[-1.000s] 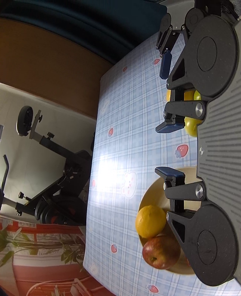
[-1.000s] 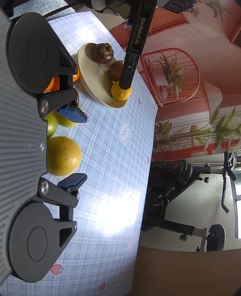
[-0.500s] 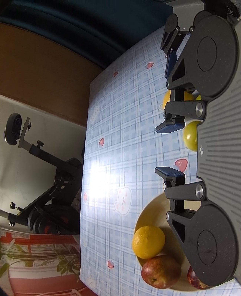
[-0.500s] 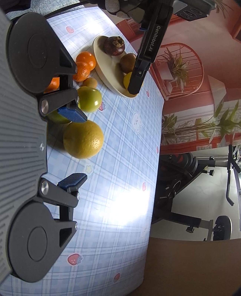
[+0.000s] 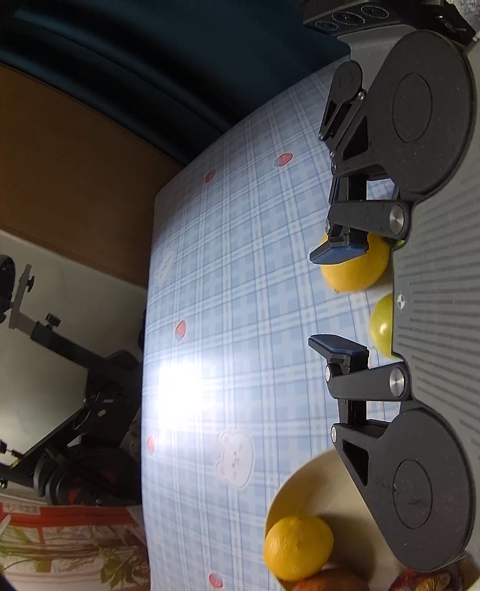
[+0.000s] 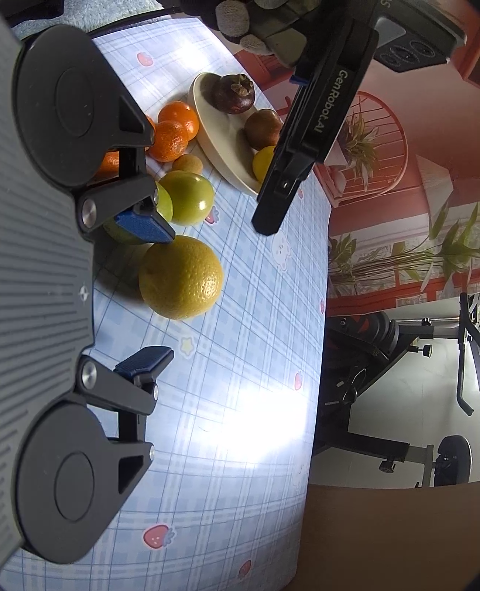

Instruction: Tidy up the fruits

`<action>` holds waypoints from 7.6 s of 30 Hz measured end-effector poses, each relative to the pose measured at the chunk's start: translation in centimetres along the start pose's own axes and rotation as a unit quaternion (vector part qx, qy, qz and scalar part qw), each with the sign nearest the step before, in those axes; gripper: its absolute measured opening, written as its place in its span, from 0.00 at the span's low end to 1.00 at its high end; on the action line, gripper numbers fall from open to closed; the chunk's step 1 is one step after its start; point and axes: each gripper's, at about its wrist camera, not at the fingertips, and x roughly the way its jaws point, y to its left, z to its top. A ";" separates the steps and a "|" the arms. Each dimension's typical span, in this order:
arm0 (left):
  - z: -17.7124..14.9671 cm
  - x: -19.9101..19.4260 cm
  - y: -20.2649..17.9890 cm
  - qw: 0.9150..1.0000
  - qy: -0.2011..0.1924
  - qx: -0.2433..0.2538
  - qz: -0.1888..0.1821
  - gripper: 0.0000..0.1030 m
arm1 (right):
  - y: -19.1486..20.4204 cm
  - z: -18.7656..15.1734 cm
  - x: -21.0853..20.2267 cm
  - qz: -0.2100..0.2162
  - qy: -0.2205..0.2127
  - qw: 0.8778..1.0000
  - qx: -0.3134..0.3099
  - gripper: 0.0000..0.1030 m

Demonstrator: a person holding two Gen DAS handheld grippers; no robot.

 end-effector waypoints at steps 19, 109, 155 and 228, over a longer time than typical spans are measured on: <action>0.0 4.4 -1.8 0.998 0.047 0.018 -0.035 0.51 | 0.0 0.8 1.0 0.015 0.000 1.000 0.006 0.64; 0.1 -8.4 11.6 0.997 -0.024 -0.076 -0.011 0.48 | 14.0 9.7 10.3 0.094 0.038 0.992 -0.072 0.57; -1.8 -10.4 15.1 0.988 -0.033 -0.123 0.084 0.48 | 17.8 8.3 13.8 0.102 0.058 0.989 -0.093 0.59; -7.0 -8.1 1.2 0.989 -0.087 -0.009 0.119 0.53 | 4.3 -1.8 -0.1 -0.004 0.003 1.000 0.007 0.59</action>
